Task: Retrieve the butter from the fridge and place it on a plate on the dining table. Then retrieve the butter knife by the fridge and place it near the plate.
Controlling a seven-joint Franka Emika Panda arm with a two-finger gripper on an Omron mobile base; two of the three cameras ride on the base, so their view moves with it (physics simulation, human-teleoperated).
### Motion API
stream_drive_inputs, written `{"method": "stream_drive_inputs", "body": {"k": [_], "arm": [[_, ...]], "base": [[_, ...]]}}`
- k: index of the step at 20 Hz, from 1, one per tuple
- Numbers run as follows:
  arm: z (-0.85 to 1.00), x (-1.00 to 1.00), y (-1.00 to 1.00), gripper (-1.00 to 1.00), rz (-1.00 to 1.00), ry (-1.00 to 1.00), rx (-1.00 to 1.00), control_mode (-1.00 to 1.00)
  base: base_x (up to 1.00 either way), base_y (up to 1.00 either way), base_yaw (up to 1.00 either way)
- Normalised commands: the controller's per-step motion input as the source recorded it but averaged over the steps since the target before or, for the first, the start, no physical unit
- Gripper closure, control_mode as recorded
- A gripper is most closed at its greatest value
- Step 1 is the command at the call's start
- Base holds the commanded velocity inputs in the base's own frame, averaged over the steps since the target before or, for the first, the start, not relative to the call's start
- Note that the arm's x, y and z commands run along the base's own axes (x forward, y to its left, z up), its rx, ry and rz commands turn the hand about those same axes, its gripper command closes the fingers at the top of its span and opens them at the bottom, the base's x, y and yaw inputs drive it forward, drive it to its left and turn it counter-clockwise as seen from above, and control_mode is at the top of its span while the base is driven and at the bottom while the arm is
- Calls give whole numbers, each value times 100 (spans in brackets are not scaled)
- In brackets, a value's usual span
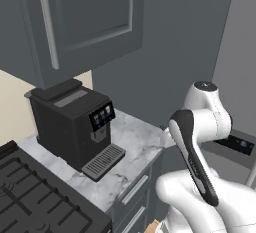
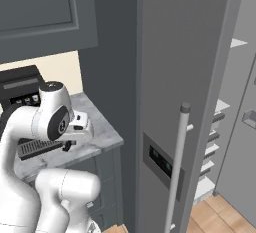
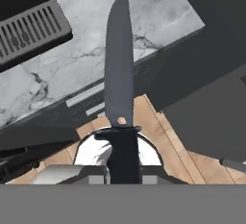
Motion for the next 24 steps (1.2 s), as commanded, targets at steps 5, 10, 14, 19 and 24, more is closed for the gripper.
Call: {"method": "stream_drive_inputs", "body": {"k": [5,10,14,19,24], "arm": [[27,-29,-1,100,-20,10,-1,-100],[28,-4,-1,100,-29,15,0,-100],[3,-1,-5,100,-6,0,1,-100],[0,-1,0,100,0,-25,-2,-100],[16,-6,0,100,0,-9,-1,-100]], "base": [[0,0,0],[0,0,0],[0,0,0],[0,0,0],[0,0,0]]}}
